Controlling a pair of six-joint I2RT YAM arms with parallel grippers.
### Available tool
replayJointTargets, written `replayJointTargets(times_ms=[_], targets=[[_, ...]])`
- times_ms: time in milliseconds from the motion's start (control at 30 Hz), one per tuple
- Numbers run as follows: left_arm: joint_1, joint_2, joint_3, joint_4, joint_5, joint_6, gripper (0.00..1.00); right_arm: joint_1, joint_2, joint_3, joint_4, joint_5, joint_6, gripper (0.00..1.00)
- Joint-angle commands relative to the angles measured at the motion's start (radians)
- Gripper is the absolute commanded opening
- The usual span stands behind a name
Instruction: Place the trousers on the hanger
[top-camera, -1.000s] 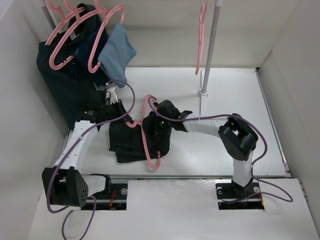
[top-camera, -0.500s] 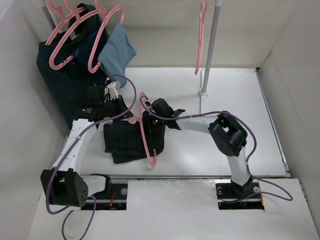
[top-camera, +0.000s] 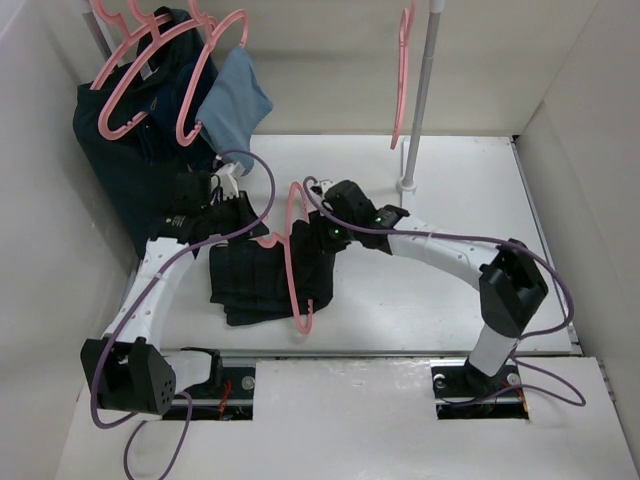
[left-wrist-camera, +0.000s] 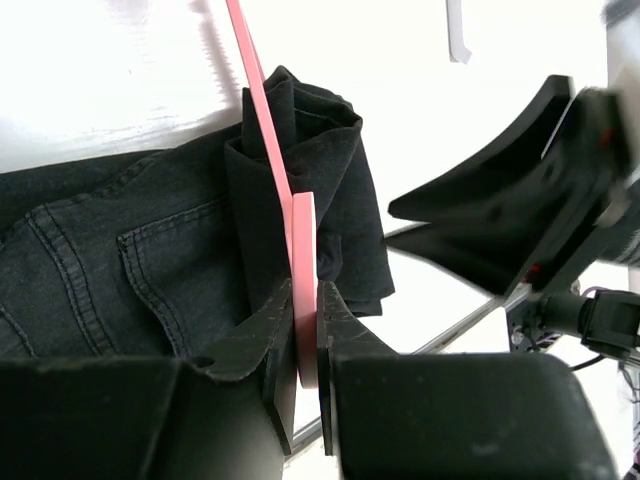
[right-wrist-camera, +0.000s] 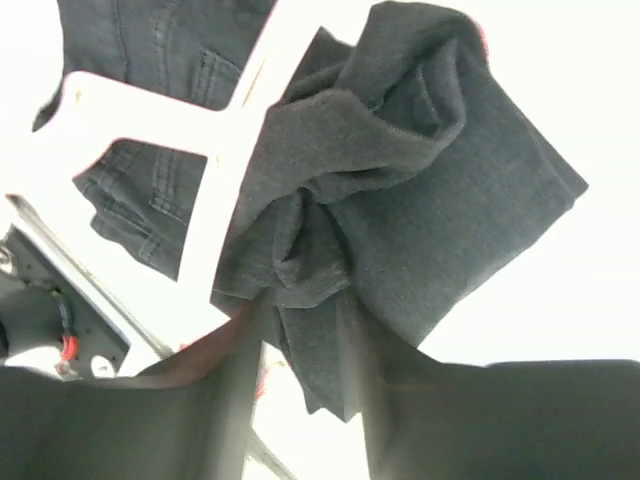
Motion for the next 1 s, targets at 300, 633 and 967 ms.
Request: replayJointTargets(times_ms=[300, 633, 967], targets=[[-0.084, -0.016, 0.084, 0.017, -0.056, 0.092, 0.00, -0.138, 0.248, 0.109, 0.313, -0.274, 0.179, 0.00], [-0.107, 0.036, 0.156, -0.002, -0.038, 0.121, 0.00, -0.002, 0.463, 0.278, 0.402, -0.362, 0.304, 0.00], [-0.183, 0.075, 0.225, -0.002, -0.018, 0.158, 0.00, -0.024, 0.390, 0.169, 0.329, -0.258, 0.303, 0.14]])
